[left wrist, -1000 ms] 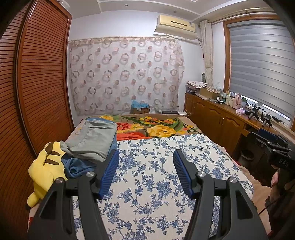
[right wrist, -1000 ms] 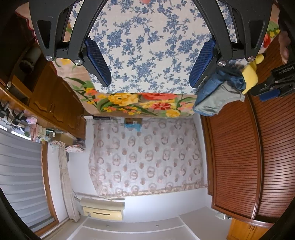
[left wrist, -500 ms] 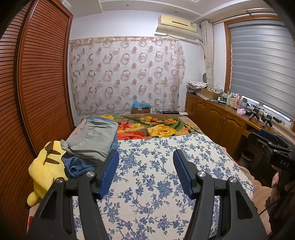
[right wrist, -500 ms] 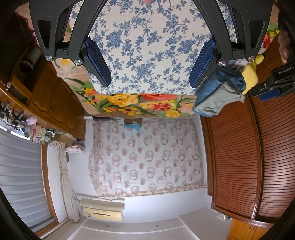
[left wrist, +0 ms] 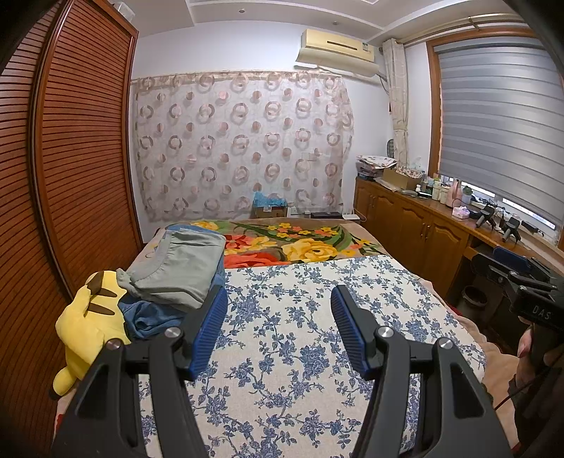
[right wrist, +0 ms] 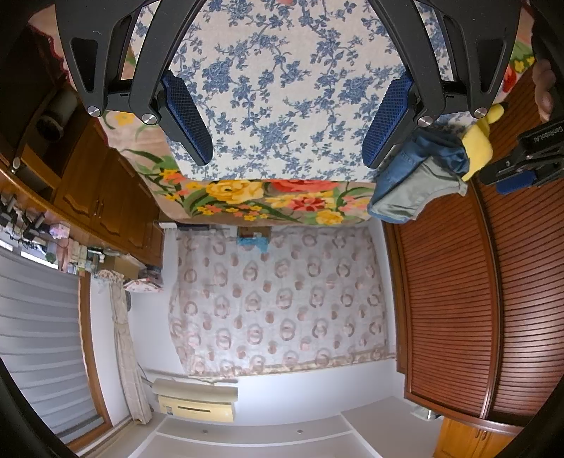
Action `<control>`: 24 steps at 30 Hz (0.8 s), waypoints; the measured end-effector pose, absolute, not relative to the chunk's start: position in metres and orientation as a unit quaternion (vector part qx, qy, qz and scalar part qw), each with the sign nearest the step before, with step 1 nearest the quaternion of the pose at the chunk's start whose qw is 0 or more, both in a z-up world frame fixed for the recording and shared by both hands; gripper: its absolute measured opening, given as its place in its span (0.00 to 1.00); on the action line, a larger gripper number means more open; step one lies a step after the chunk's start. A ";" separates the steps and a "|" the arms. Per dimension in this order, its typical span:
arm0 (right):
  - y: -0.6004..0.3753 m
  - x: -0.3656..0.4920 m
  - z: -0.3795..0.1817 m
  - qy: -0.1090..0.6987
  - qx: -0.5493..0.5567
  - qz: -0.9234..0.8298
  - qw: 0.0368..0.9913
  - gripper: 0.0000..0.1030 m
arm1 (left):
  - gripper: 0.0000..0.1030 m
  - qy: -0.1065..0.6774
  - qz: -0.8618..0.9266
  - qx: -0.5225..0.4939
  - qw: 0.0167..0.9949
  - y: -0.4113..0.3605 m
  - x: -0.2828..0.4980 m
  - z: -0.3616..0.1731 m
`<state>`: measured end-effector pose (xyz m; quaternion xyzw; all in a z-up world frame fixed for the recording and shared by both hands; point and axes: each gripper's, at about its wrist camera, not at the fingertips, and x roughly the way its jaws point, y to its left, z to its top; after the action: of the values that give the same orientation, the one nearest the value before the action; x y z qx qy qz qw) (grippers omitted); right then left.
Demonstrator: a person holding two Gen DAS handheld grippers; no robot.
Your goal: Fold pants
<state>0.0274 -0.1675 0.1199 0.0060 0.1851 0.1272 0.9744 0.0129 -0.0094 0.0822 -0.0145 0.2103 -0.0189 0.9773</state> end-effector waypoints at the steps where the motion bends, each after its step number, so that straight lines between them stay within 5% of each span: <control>1: -0.167 0.027 0.120 0.185 0.006 0.127 0.974 0.86 | 0.59 0.210 -0.019 -0.014 0.977 -0.009 0.013 0.082; 24: -0.166 0.027 0.116 0.185 0.005 0.125 0.975 0.86 | 0.59 0.210 -0.017 -0.014 0.977 -0.007 0.012 0.082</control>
<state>0.0265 -0.1665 0.1163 0.0053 0.1855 0.1252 0.9746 0.0116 -0.0069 0.0823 -0.0139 0.2099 -0.0172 0.9775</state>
